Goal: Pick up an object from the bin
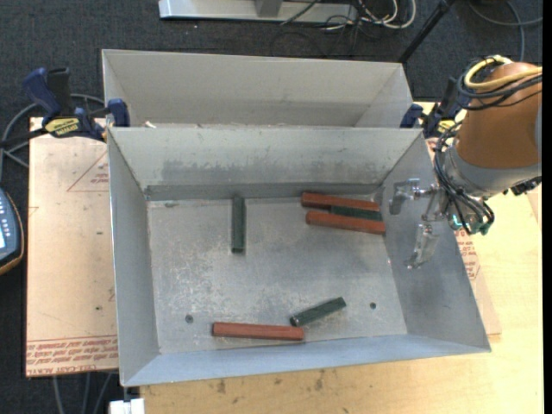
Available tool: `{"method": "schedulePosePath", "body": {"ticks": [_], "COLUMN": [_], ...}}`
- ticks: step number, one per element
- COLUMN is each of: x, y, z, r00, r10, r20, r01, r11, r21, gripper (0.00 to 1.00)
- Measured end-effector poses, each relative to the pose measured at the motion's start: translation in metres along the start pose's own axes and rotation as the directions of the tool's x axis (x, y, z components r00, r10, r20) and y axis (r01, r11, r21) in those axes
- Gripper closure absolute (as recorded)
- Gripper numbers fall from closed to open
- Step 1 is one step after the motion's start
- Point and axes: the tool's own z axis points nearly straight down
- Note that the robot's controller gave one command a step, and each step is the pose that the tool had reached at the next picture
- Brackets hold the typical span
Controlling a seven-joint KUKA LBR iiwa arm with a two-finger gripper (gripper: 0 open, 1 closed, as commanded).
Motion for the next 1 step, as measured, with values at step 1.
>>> {"method": "schedulePosePath", "body": {"ticks": [1], "x": [-0.0602], "y": [0.0661], "z": [0.1052], "r00": [0.989], "r10": [-0.146], "r20": [0.012], "r01": [0.146], "r11": [0.989], "r21": [0.001], "gripper": [0.00]}}
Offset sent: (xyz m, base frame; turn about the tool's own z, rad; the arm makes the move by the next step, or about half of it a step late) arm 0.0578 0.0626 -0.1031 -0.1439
